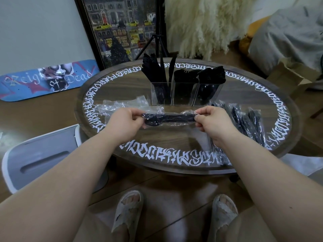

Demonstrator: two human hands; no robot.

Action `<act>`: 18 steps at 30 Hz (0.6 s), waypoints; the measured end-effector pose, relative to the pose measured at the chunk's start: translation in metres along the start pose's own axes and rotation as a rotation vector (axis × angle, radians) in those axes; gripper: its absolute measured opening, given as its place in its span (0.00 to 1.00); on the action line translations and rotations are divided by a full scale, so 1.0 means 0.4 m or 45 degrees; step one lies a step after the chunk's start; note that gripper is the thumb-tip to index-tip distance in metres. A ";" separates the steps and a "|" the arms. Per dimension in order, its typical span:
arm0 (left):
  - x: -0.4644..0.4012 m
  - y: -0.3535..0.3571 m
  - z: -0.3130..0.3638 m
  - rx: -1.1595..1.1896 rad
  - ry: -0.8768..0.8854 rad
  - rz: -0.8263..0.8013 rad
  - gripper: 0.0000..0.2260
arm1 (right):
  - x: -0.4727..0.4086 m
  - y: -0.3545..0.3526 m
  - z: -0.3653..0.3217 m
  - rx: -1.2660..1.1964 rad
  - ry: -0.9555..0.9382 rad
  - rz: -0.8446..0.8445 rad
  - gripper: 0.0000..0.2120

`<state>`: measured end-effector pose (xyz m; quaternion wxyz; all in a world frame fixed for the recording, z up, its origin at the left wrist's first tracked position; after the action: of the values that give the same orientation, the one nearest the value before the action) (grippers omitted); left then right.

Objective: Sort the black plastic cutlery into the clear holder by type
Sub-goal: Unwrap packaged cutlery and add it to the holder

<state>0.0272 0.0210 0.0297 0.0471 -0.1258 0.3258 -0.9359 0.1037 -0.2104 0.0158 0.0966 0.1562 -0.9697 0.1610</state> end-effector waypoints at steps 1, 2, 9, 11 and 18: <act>0.002 0.002 0.001 0.023 0.006 -0.013 0.11 | -0.002 -0.002 0.002 -0.002 0.004 0.013 0.10; 0.003 0.004 0.002 0.043 0.013 -0.022 0.13 | -0.004 -0.003 0.004 -0.003 0.007 0.025 0.11; -0.007 0.001 0.010 -0.070 0.016 0.065 0.04 | -0.012 0.003 0.015 -0.035 0.044 -0.008 0.09; -0.011 -0.001 0.008 -0.080 -0.001 0.100 0.05 | -0.012 0.008 0.018 -0.059 0.057 -0.038 0.07; -0.016 -0.011 0.005 -0.217 -0.016 0.192 0.04 | -0.005 0.010 0.021 -0.122 0.092 -0.125 0.05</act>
<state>0.0340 0.0243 0.0328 0.1087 -0.1101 0.4125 -0.8977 0.1032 -0.2092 0.0066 0.1468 0.1930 -0.9633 0.1150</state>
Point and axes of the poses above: each hand's wrist, its own x-axis away from the middle knuckle, its own y-axis out of the palm, z = x × y, the point moved 6 cm from there along -x, towards the middle knuckle, and after that the axes turned 10 degrees about -z, right-handed, at the moved point
